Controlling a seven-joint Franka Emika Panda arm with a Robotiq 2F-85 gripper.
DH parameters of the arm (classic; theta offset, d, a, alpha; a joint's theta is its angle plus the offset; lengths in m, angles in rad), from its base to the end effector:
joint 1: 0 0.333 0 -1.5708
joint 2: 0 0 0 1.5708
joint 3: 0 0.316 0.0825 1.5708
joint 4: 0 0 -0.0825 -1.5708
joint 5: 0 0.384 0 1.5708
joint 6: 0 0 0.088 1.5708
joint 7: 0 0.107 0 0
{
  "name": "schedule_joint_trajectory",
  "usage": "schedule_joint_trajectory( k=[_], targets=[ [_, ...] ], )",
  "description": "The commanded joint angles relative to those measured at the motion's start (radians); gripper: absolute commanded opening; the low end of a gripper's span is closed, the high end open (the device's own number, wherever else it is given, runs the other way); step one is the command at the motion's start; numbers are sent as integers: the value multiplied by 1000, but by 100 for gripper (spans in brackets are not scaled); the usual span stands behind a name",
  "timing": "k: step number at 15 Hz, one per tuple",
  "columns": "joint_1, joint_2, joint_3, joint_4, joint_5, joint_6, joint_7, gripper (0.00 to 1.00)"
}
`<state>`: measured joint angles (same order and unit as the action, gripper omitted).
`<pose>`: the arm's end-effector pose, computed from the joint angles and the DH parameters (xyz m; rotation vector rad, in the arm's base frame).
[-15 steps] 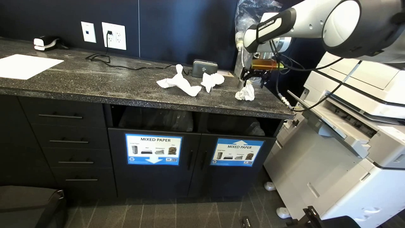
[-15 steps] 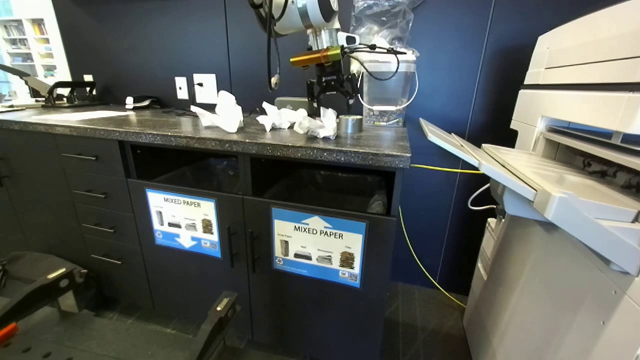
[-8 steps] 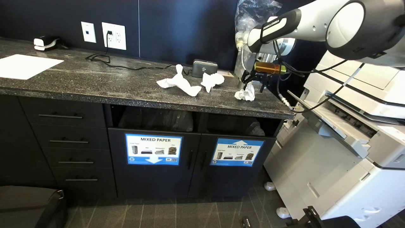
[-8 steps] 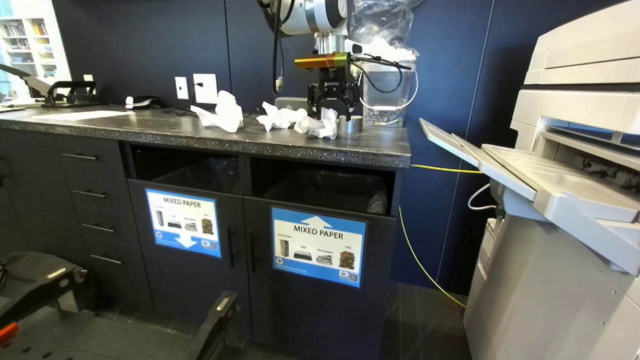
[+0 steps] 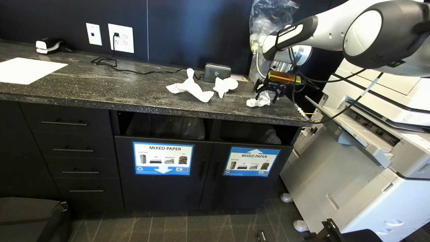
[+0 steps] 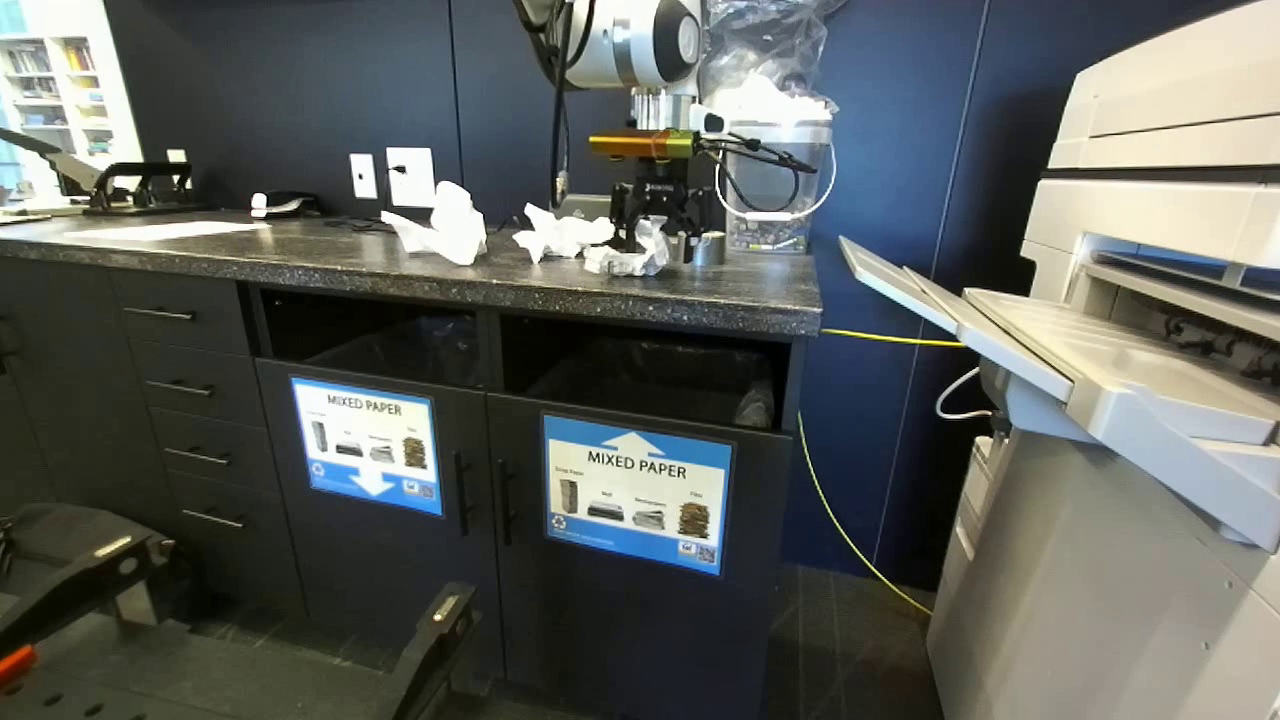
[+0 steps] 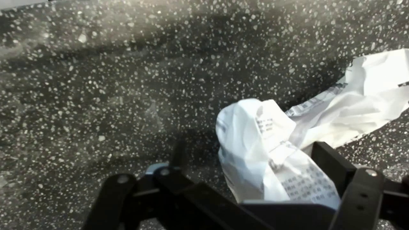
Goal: Place two crumpled papers inside the bin on the right
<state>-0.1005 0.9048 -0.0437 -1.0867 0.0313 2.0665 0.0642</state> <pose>0.7731 -0.0992 0.2821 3.1144 -0.3192 0.1182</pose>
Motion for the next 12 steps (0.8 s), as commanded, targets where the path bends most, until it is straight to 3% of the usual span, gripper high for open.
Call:
schedule_joint_trajectory(
  k=[1, 7, 8, 10, 12],
  targets=[
    [-15, 35, 21, 61, 28, -4, -24, 100],
    [-13, 37, 22, 69, 30, -6, -20, 98],
    [-11, 35, 22, 63, 30, 1, -18, 74],
    [-11, 35, 21, 67, 31, -3, -19, 70],
    [-9, 34, 20, 62, 29, 1, -18, 53]
  ],
)
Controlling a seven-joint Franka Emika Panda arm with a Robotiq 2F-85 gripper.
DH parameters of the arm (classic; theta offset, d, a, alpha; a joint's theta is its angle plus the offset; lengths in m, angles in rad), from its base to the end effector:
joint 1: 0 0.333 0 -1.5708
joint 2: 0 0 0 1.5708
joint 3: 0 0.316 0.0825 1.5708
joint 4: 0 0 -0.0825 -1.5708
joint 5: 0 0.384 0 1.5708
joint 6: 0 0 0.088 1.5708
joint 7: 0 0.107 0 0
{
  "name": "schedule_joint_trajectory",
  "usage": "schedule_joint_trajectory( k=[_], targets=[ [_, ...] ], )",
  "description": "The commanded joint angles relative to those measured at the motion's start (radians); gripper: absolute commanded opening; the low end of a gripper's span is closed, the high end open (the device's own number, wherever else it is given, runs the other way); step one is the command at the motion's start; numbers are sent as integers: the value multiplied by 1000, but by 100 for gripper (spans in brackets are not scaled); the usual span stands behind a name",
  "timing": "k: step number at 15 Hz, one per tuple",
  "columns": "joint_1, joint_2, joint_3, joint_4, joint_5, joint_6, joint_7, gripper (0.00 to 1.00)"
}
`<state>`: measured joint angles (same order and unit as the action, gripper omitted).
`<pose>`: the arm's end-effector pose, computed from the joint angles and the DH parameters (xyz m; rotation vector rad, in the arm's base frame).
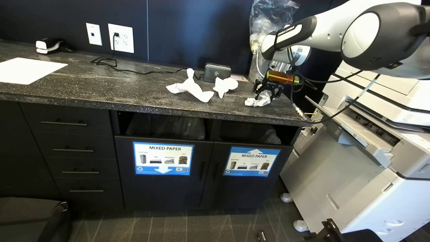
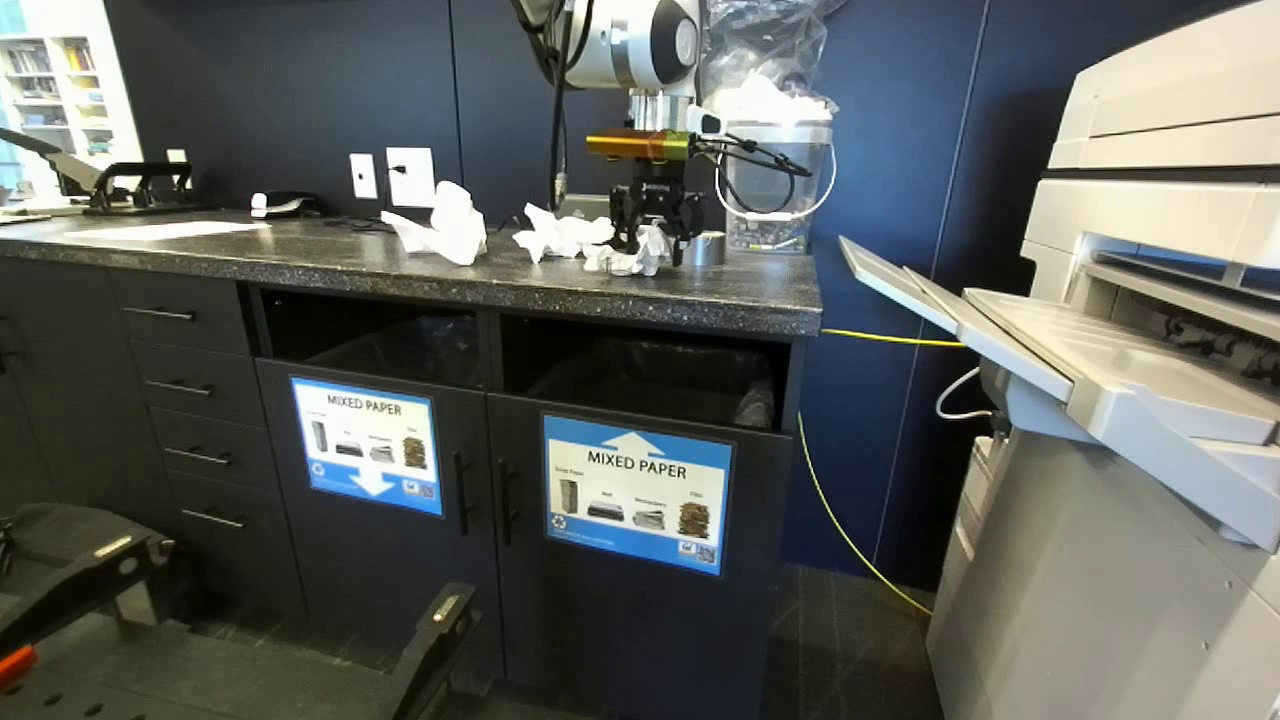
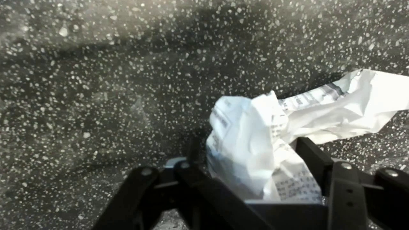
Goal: Place two crumpled papers inside the bin on the right
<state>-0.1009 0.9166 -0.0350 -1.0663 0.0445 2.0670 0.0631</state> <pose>0.7768 -0.0945 0.2826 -3.1128 0.3181 -0.1330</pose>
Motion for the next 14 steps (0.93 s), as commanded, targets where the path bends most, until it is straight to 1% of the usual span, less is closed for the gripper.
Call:
schedule_joint_trajectory(
  k=[1, 5, 6, 7, 9, 10, 11, 14],
  targets=[
    [-10, 23, 12, 49, 17, -5, -18, 45],
    [-9, 23, 10, 52, 14, -15, -18, 16],
    [-7, 22, 9, 49, 12, -18, -16, 9],
    [-9, 22, 8, 50, 12, -25, -17, 6],
    [-8, 18, 5, 45, 7, -38, -16, 3],
    [-8, 14, 3, 44, 4, -52, -17, 3],
    [-8, 10, 1, 42, 1, -66, -18, 7],
    [-11, -18, -5, 16, -9, -123, -39, 7]
  ],
)
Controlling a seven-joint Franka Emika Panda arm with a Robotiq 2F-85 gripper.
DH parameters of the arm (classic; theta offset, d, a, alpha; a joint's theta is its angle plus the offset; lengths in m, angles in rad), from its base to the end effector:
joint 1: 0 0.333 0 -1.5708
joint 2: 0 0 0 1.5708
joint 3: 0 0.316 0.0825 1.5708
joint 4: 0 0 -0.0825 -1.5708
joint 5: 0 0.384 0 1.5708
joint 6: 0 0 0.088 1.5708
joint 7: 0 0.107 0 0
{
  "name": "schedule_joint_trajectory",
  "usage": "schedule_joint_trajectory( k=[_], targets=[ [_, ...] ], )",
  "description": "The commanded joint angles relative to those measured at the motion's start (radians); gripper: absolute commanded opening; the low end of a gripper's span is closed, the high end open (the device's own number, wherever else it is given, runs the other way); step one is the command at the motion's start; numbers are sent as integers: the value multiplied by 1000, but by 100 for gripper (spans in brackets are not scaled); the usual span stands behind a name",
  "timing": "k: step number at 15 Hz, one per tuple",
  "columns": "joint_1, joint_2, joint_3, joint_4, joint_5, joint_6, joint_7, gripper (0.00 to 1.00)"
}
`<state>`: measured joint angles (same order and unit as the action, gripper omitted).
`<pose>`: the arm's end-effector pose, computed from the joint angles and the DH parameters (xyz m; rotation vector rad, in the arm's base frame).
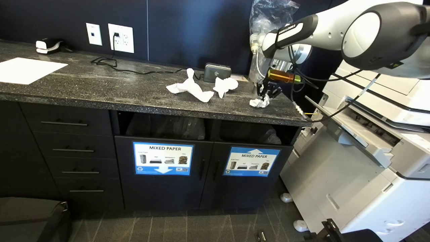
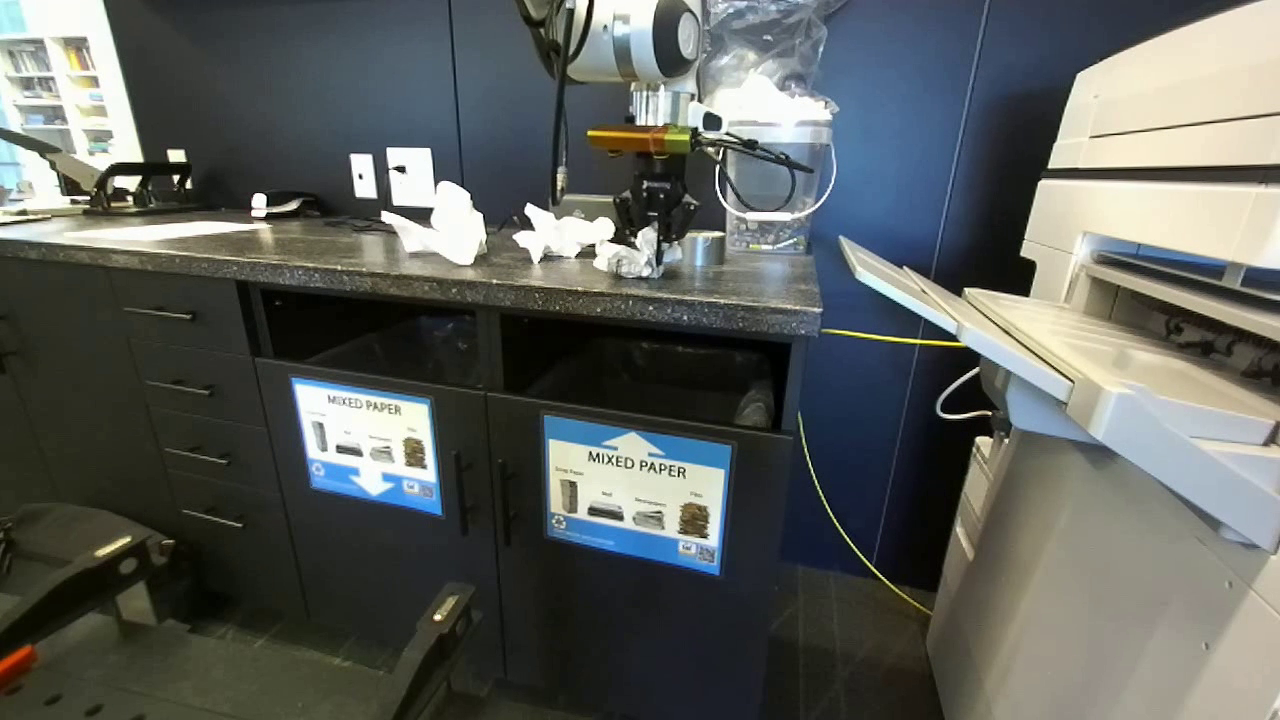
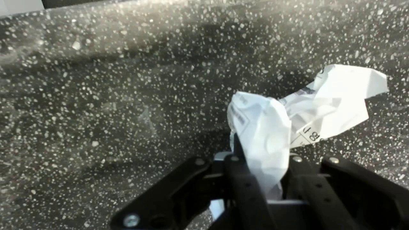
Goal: Place two crumpled papers inside the bin on the right
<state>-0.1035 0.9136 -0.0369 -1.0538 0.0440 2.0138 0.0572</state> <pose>0.7735 -0.0968 0.2859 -3.1156 0.3134 -0.0741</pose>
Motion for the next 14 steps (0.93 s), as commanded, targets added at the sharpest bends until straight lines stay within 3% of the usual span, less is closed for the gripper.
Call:
schedule_joint_trajectory(
  k=[1, 5, 14],
  targets=[
    [-11, -36, -5, -24, -13, -83, -49, 7],
    [-33, -144, -2, -156, -24, -114, -152, 7],
    [-56, -477, 2, -590, -22, -156, -317, 7]
  ],
)
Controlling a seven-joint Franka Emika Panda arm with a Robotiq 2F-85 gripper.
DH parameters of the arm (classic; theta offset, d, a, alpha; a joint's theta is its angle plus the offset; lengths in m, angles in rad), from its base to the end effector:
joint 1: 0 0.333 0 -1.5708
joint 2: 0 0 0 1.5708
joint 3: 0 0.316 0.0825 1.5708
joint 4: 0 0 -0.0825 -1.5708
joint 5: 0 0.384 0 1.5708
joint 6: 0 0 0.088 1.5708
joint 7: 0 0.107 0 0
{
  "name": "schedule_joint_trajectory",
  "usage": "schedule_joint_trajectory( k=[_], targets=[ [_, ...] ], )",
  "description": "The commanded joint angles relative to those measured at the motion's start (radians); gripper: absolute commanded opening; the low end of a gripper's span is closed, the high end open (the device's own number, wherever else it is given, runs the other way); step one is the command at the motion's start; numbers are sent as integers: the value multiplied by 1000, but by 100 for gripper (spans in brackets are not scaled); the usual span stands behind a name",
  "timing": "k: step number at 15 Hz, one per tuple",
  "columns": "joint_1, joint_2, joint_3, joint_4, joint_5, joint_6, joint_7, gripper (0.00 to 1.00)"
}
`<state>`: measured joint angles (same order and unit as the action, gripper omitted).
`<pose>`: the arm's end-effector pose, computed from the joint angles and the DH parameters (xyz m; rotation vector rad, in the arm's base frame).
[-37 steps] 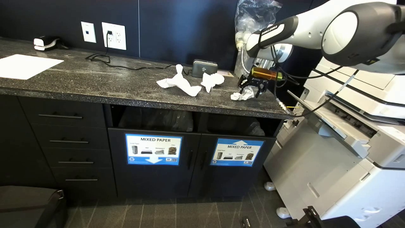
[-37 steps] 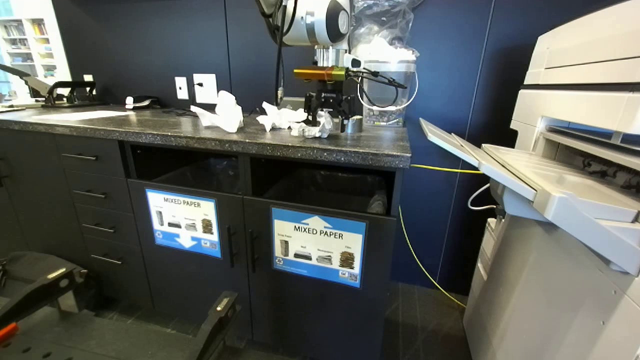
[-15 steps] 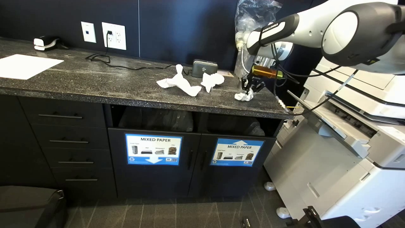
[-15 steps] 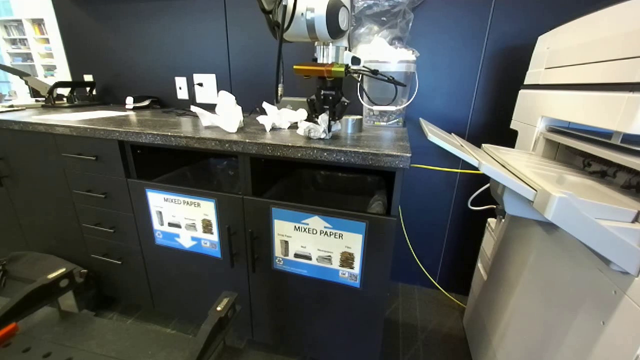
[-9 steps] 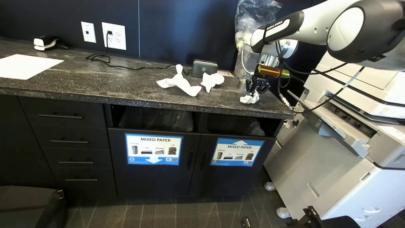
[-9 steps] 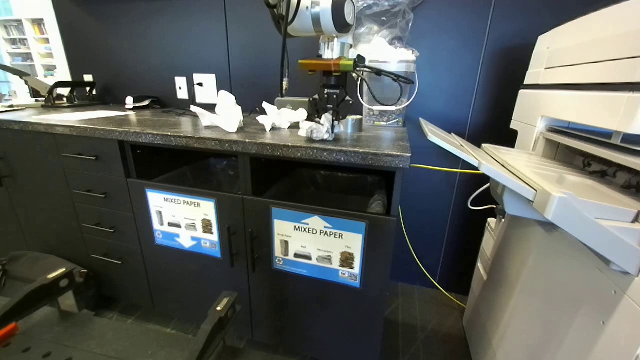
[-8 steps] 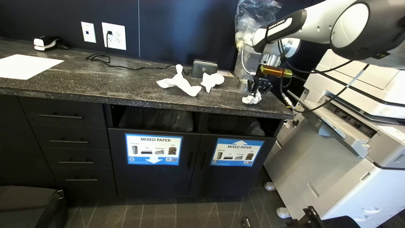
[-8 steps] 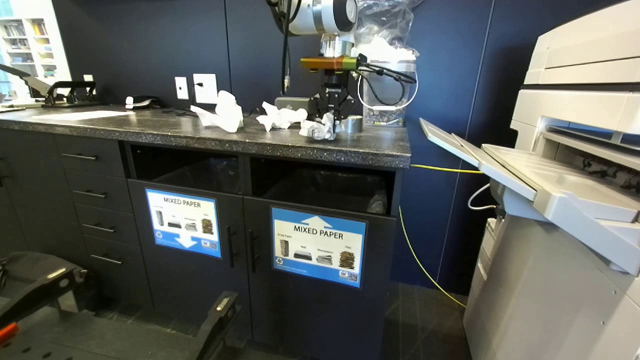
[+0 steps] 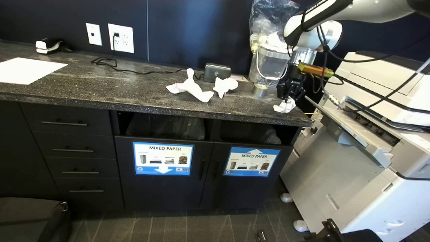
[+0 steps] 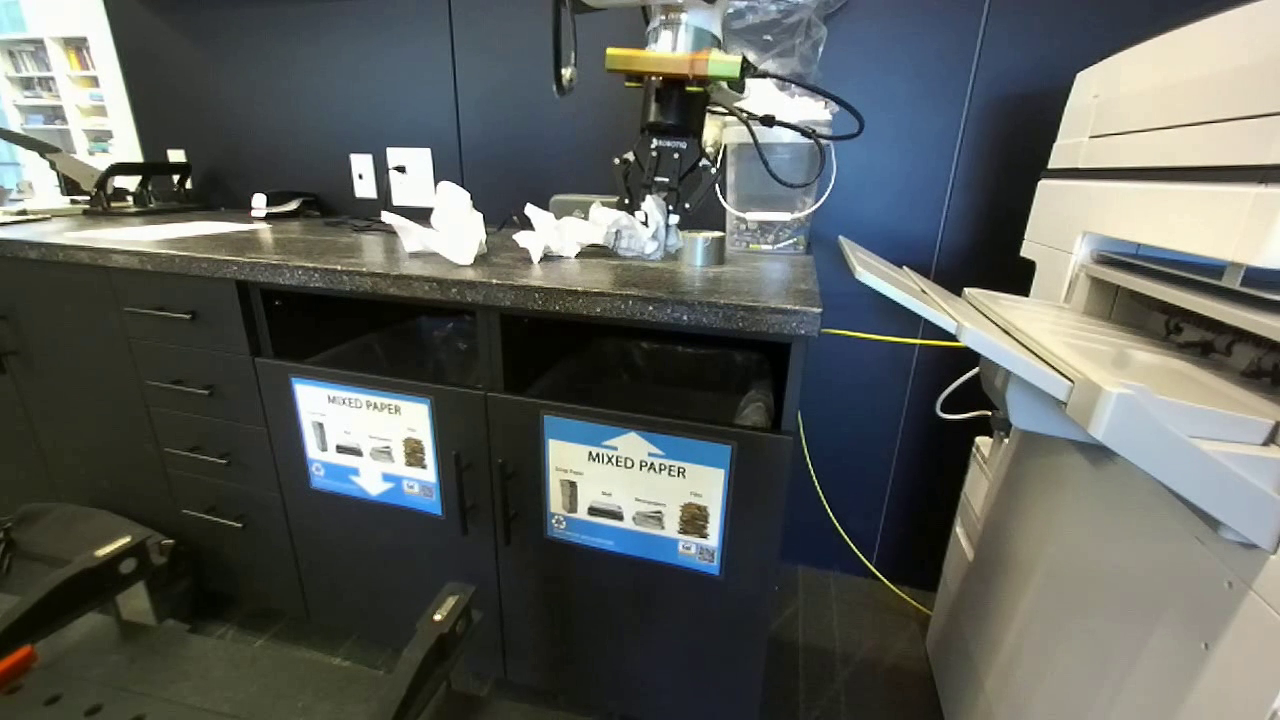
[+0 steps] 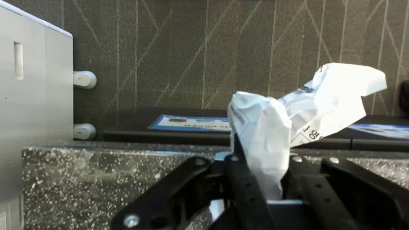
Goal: Place two crumpled papers inside the bin on the right
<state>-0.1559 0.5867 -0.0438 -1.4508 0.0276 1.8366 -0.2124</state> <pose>0.6763 -0.1296 0.3293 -3.0849 -0.0118 0.3032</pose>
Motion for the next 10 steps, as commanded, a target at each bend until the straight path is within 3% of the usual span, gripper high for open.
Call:
schedule_joint_trajectory(
  k=[1, 7, 10],
  targets=[
    [-3, -187, 11, -245, -1, 26, -62, 7],
    [11, -371, 24, -561, 19, 77, -131, 7],
    [23, -429, 31, -731, 41, 218, -160, 7]
  ],
)
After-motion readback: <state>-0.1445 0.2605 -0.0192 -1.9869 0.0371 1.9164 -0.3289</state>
